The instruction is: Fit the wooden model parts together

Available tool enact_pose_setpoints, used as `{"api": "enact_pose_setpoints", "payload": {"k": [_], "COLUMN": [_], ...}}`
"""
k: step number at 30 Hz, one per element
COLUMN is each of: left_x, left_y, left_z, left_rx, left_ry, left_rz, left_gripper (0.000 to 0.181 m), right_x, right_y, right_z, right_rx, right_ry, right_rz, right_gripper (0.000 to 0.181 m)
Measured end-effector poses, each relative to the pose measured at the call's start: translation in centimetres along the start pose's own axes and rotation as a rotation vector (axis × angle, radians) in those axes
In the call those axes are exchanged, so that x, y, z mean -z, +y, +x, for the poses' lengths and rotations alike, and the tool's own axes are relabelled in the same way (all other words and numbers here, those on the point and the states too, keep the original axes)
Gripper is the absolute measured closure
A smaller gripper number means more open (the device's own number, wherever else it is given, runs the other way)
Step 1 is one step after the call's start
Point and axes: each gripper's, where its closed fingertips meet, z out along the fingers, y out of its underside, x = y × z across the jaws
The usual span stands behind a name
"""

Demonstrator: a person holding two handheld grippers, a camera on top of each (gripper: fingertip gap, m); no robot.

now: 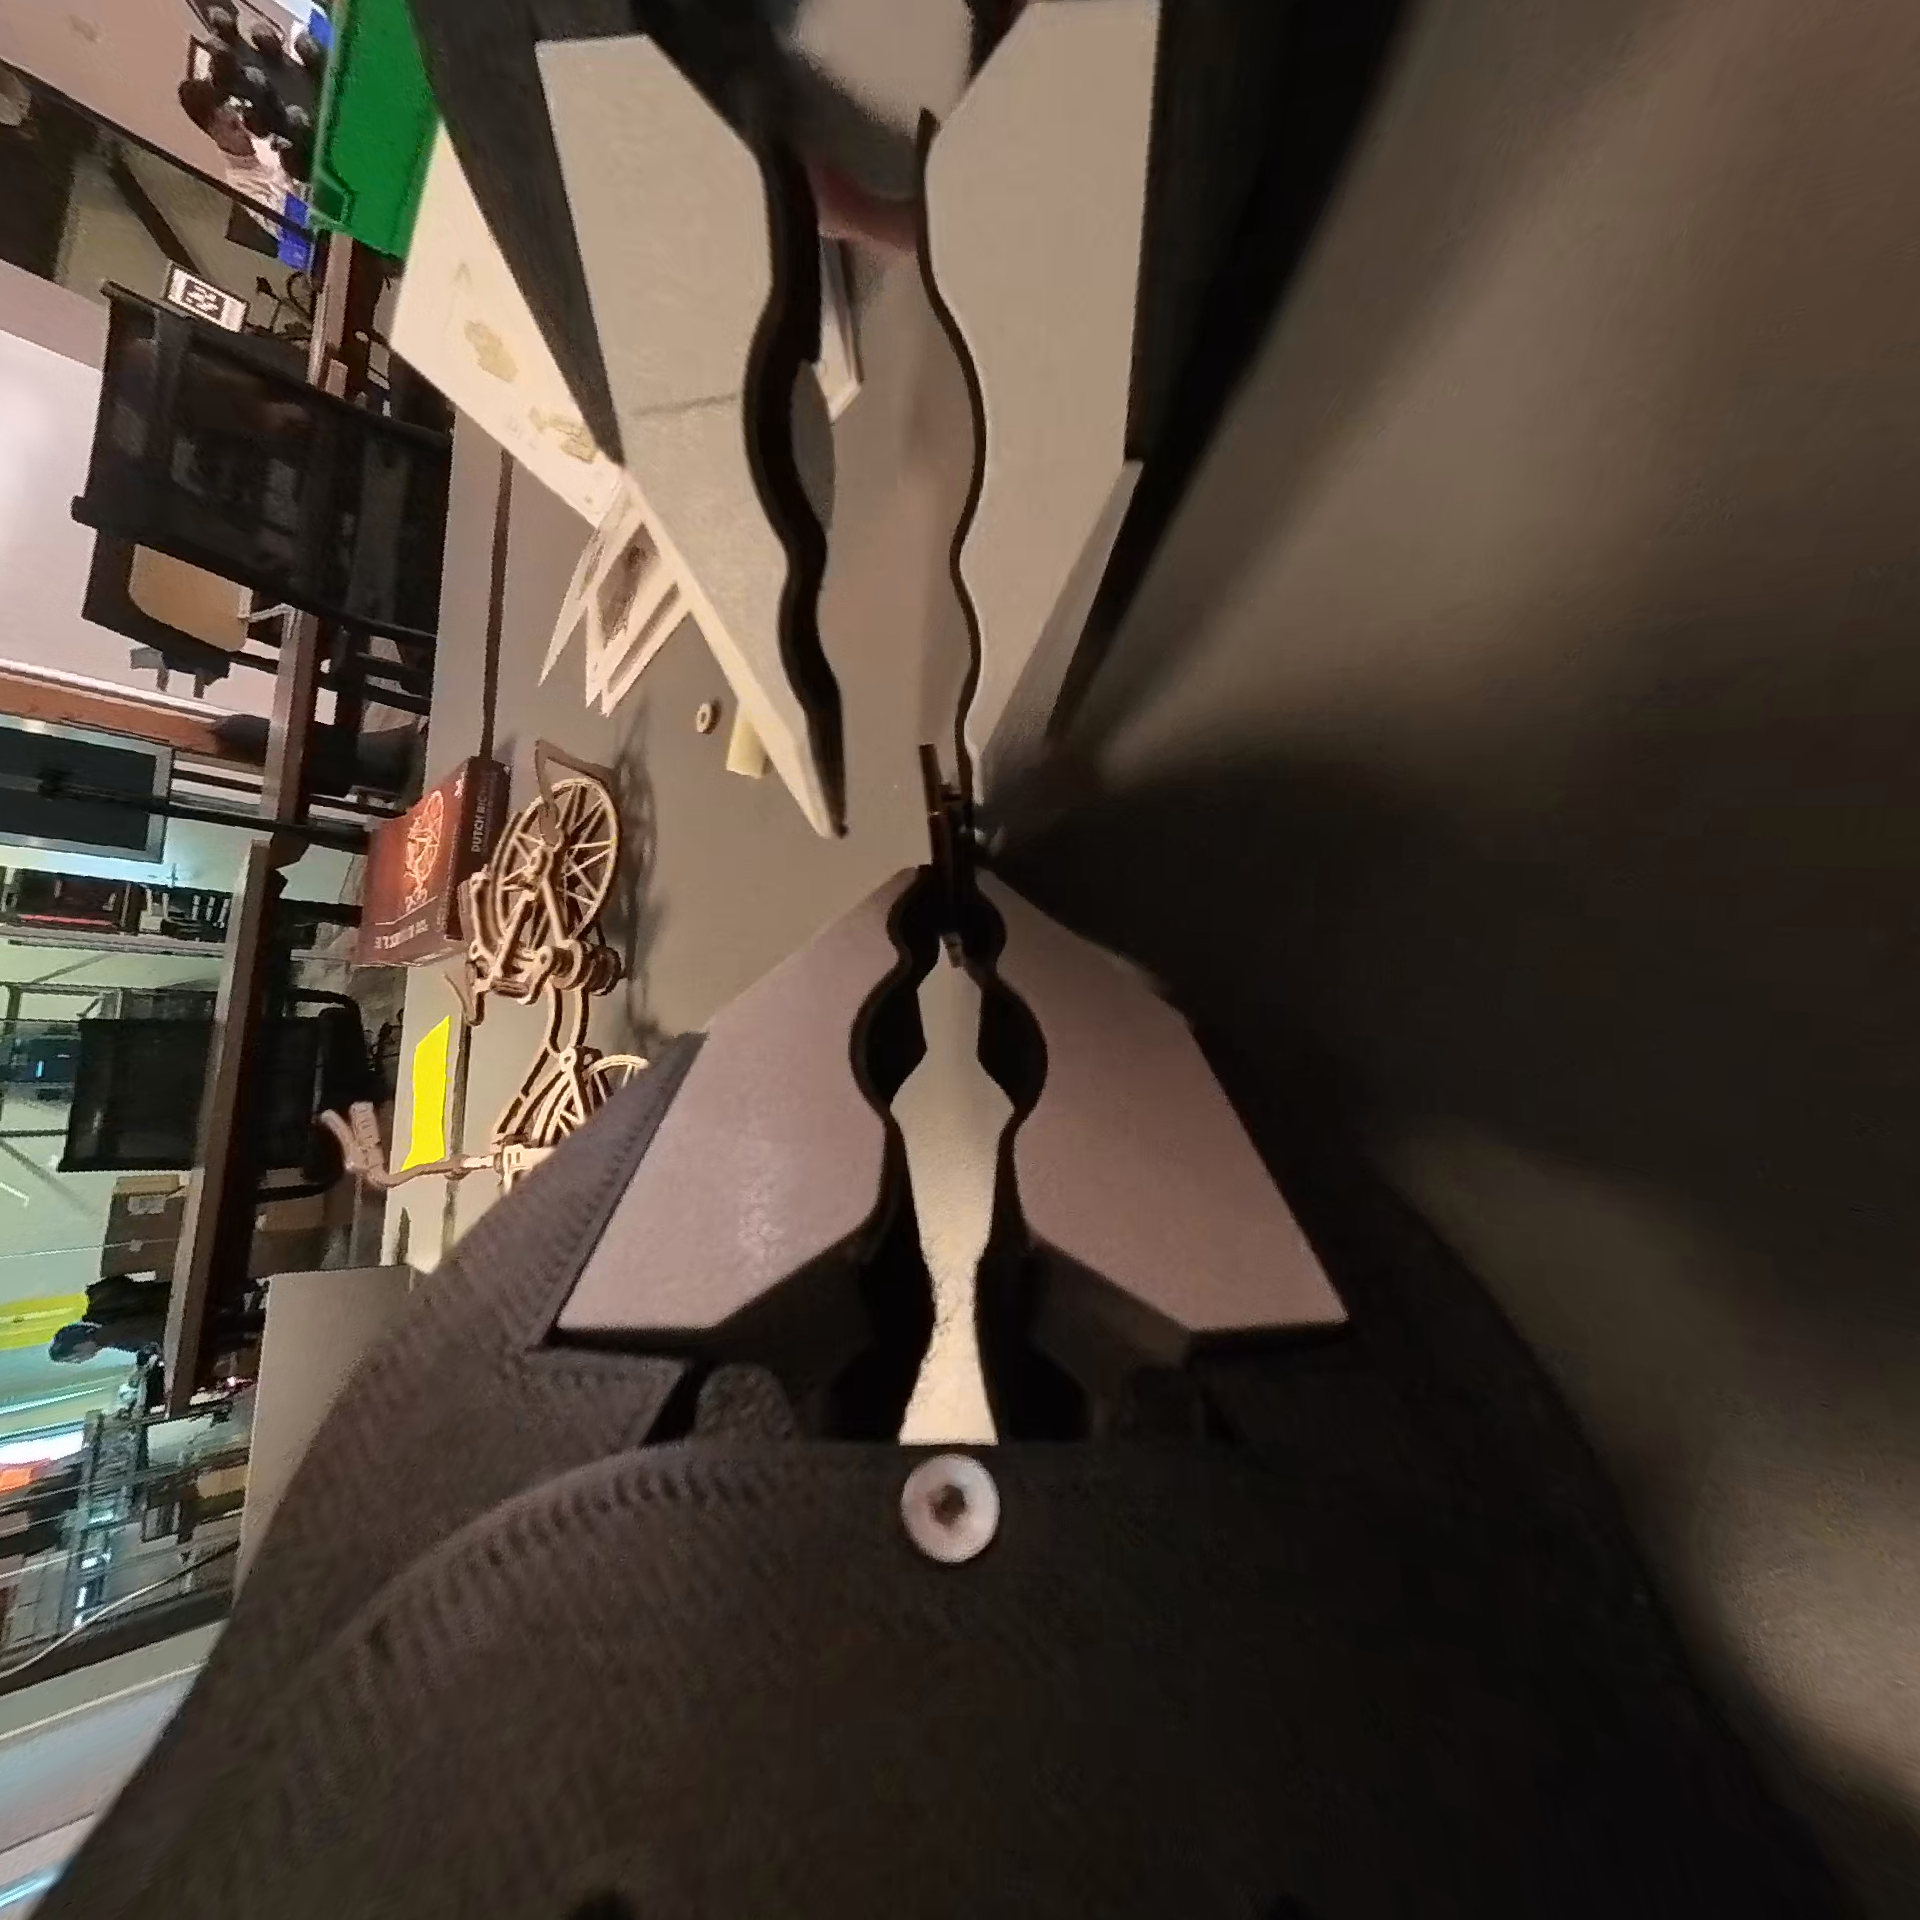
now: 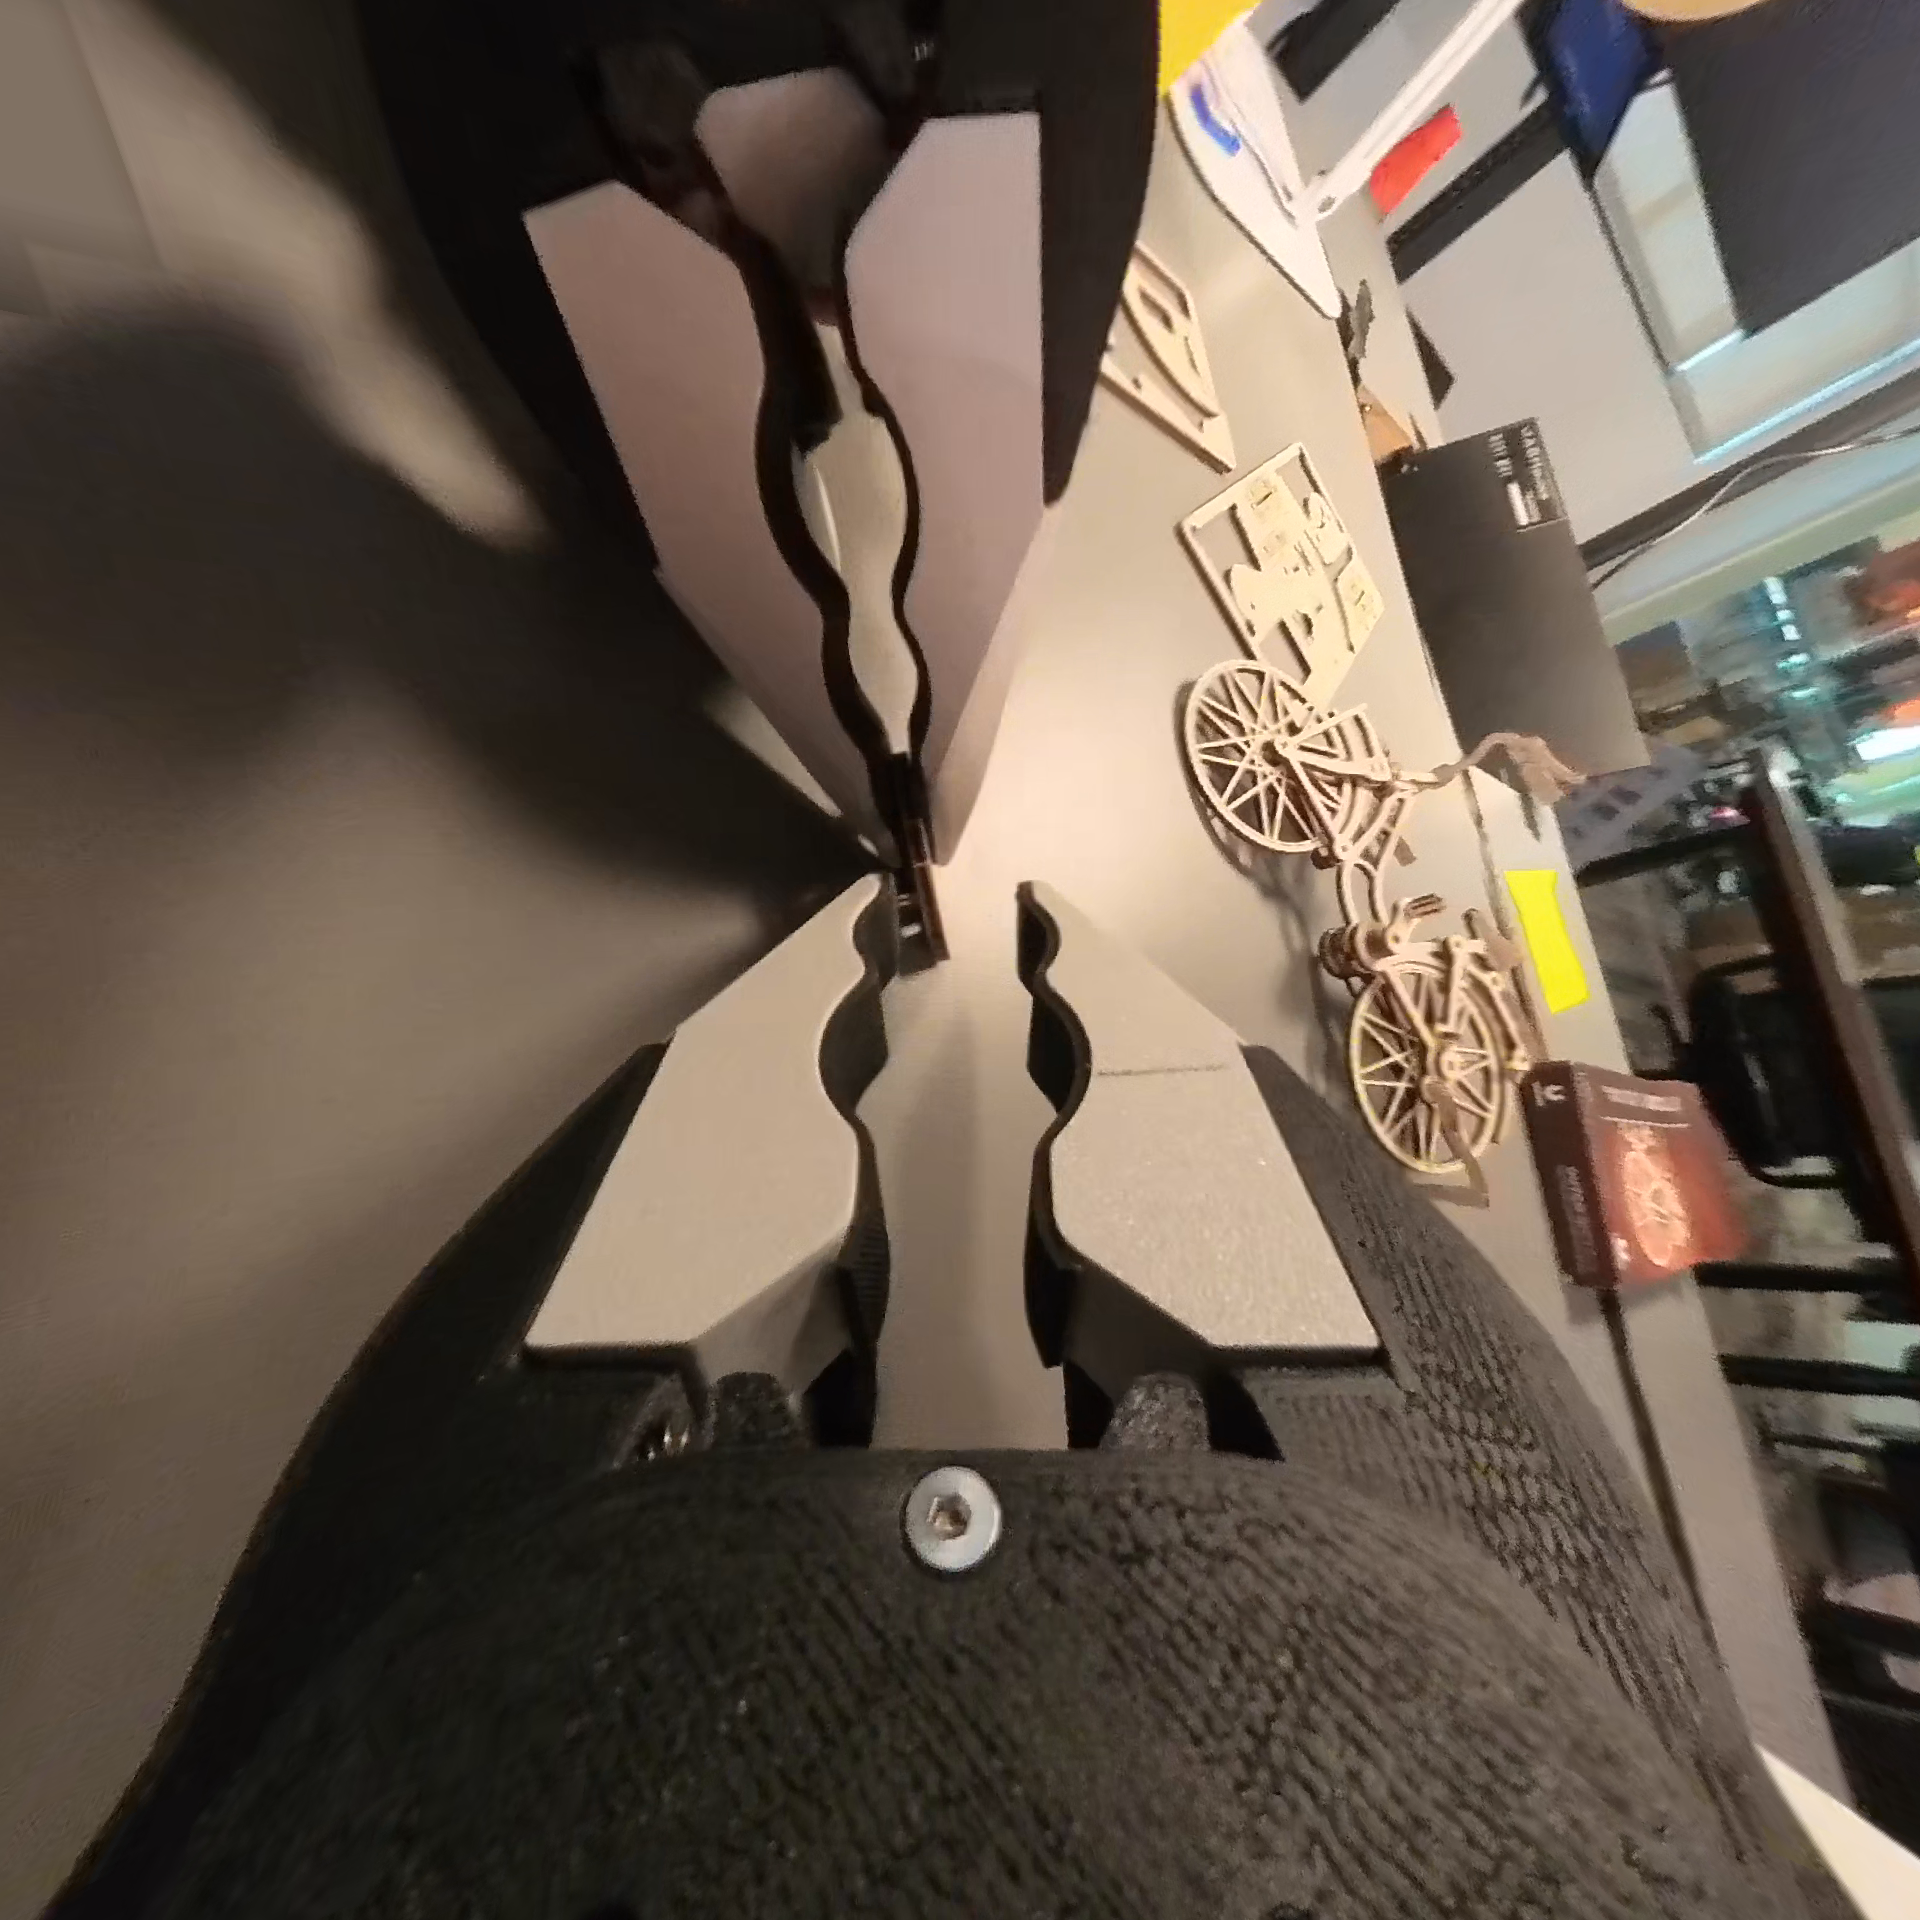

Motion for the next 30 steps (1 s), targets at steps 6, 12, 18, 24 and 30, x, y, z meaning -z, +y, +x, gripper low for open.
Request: {"api": "enact_pose_setpoints", "payload": {"k": [6,12,18,24,30], "left_x": [-0.02,0.09,0.1,0.14,0.19], "left_y": [-0.07,-0.18,-0.13,-0.12,-0.1], "left_z": [-0.2,-0.18,-0.07,0.01,0.05], "left_rx": [0.041,0.046,0.055,0.048,0.043], "left_ry": [-0.004,0.007,0.021,0.025,0.024], "left_rz": [0.062,0.089,0.087,0.086,0.081], "left_gripper": [0.18,0.18,0.18,0.18,0.18], "right_x": [-0.02,-0.01,-0.11,-0.12,-0.16], "right_y": [-0.01,-0.11,0.01,0.05,0.06], "right_z": [-0.19,-0.61,-0.73,-0.8,-0.81], "right_rx": [-0.052,-0.099,-0.151,-0.102,-0.018], "right_ry": [-0.04,-0.092,-0.126,-0.08,-0.036], "right_rz": [0.013,0.028,0.011,-0.006,-0.02], "right_gripper": [0.165,0.174,0.174,0.175,0.176]}}
